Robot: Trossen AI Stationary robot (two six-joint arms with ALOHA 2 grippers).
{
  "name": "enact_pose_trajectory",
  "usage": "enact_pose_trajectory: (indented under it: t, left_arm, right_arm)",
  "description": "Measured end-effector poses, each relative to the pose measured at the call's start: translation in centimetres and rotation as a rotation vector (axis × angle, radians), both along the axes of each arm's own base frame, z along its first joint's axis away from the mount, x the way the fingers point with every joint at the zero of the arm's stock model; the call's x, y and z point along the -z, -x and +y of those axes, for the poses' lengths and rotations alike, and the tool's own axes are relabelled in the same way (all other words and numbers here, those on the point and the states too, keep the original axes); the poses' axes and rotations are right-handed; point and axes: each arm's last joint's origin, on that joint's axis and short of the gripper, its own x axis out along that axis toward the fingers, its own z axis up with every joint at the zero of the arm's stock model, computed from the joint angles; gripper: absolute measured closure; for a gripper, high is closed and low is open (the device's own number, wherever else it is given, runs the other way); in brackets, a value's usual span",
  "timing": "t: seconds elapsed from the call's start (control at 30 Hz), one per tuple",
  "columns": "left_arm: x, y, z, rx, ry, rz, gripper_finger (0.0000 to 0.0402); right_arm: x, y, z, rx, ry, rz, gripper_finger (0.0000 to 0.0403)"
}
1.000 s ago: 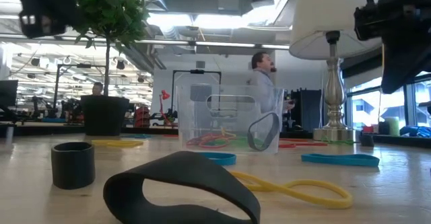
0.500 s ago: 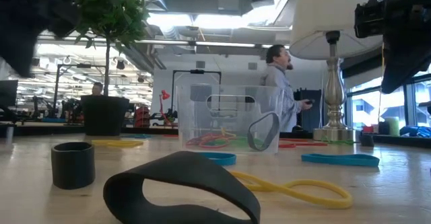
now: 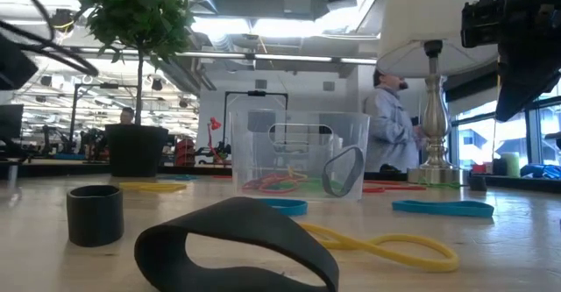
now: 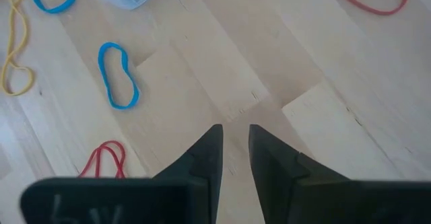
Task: Pick and place rubber bands into bin
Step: Put the blue rubber band into the transparent container
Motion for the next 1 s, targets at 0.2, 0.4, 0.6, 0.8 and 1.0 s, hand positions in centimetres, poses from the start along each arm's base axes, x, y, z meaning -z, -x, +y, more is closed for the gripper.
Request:
enact_pose_trajectory:
  t: [0.2, 0.4, 0.6, 0.8, 1.0]
  left_arm:
    - [1.3, -0.1, -0.7, -0.054, -0.038, 0.041, 0.0261]
    - [2.8, -1.1, -1.5, -0.063, -0.046, -0.007, 0.0268]
    - [3.2, -1.2, -1.6, -0.063, -0.04, 0.027, 0.0297]
    - [2.7, -1.4, -1.7, -0.063, -0.033, 0.01, 0.0388]
    - [0.9, -3.4, -1.8, -0.044, -0.063, -0.151, 0.0399]
  right_arm:
    - [0.0, 0.0, 0.0, 0.0, -0.003, -0.005, 0.0326]
    - [0.0, -0.1, 0.0, 0.001, -0.004, -0.008, 0.0326]
    - [-0.1, -0.2, 0.1, 0.001, -0.012, -0.023, 0.0326]
    - [-0.2, -0.3, 0.1, 0.001, -0.017, -0.037, 0.0326]
    - [-0.4, -0.6, 0.1, 0.025, 0.017, -0.091, 0.0326]
